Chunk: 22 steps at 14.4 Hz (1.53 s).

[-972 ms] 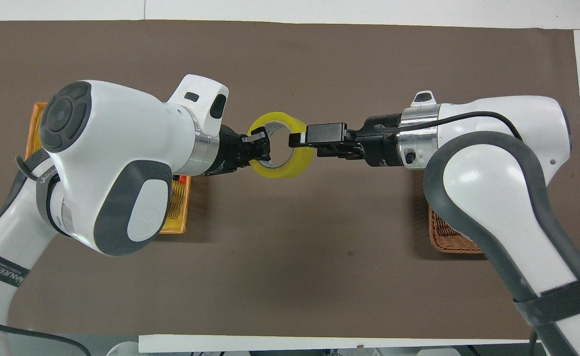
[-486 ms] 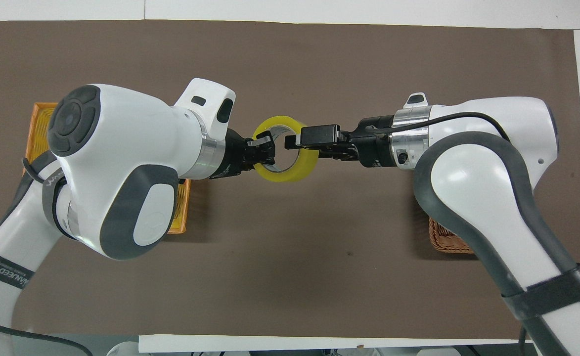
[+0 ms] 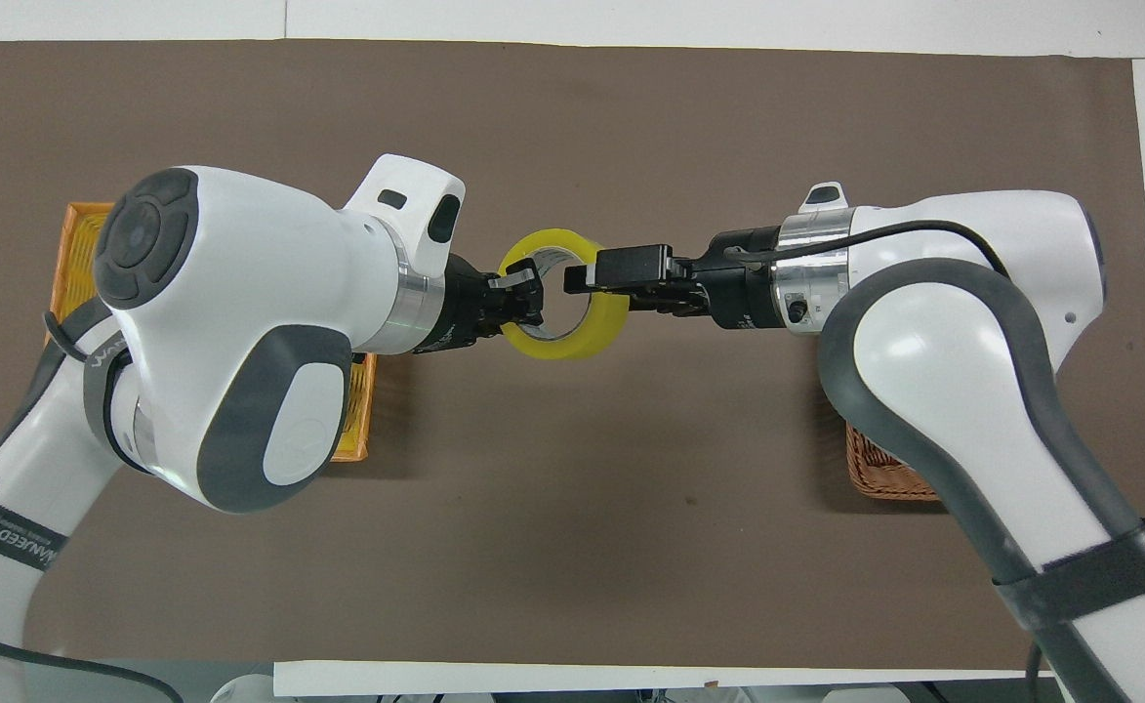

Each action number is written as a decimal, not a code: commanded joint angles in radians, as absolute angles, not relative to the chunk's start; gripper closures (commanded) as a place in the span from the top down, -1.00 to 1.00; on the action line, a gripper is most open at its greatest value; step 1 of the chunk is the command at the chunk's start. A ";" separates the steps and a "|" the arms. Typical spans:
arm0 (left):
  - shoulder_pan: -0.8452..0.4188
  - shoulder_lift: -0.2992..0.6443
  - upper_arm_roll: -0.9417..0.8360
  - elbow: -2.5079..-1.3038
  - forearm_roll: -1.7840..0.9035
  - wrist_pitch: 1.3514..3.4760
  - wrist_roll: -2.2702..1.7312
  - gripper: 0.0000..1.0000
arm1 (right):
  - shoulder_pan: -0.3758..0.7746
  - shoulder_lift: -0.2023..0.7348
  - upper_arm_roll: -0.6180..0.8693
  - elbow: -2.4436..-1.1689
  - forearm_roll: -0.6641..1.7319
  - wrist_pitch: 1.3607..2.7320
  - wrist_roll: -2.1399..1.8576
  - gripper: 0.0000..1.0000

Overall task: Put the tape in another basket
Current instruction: 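Close the right gripper on the tape roll beside the left gripper, then open the left gripper and withdraw it while the right gripper holds the tape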

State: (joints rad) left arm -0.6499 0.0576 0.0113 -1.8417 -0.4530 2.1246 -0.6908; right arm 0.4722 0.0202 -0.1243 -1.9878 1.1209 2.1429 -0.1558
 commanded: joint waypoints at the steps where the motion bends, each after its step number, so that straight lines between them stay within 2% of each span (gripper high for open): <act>1: -0.661 0.052 0.021 -1.830 -0.466 2.111 -0.703 -1.00 | 0.463 0.021 -0.121 -1.983 1.141 2.134 -0.161 -0.40; 2: -0.661 0.052 0.021 -1.832 -0.466 2.111 -0.701 -1.00 | 0.463 0.021 -0.121 -1.983 1.141 2.134 -0.161 -0.77; 3: -0.661 0.052 0.021 -1.832 -0.466 2.112 -0.701 -1.00 | 0.462 0.021 -0.121 -1.983 1.141 2.134 -0.161 -1.00; 9: -0.661 0.052 0.021 -1.830 -0.465 2.111 -0.703 -1.00 | 0.457 0.021 -0.121 -1.983 1.141 2.120 -0.163 -1.00; 10: -0.661 0.052 0.023 -1.827 -0.466 2.109 -0.703 -0.83 | 0.457 0.021 -0.121 -1.983 1.141 2.120 -0.163 -1.00; 11: -0.661 0.052 0.023 -1.824 -0.465 2.109 -0.703 -0.23 | 0.457 0.021 -0.121 -1.983 1.141 2.120 -0.164 -1.00; 12: -0.664 0.052 0.020 -1.821 -0.453 2.112 -0.701 0.66 | 0.457 0.021 -0.121 -1.983 1.141 2.120 -0.164 -1.00; 13: -0.667 0.049 0.020 -1.807 -0.451 2.108 -0.703 0.96 | 0.457 0.021 -0.121 -1.983 1.141 2.120 -0.164 -1.00; 15: -0.650 0.026 0.034 -1.749 -0.449 2.022 -0.696 0.99 | 0.457 0.021 -0.121 -1.983 1.141 2.118 -0.164 -1.00; 17: -0.582 0.014 0.054 -1.677 -0.446 1.894 -0.689 0.99 | 0.456 0.021 -0.121 -1.983 1.141 2.118 -0.164 -1.00; 20: -0.471 -0.008 0.054 -1.690 -0.320 1.832 -0.675 0.99 | 0.405 0.018 -0.121 -1.985 1.138 2.067 -0.207 -1.00; 22: -0.352 -0.008 0.054 -1.700 -0.279 1.824 -0.600 0.99 | 0.323 0.011 -0.123 -1.990 1.126 1.969 -0.280 -1.00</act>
State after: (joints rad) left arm -0.4436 -0.0016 0.0590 -1.6829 -0.3142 1.8485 -0.6626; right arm 0.4061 0.0248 -0.1266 -1.9878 1.1204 2.0590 -0.2086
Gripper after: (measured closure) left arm 0.000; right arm 0.458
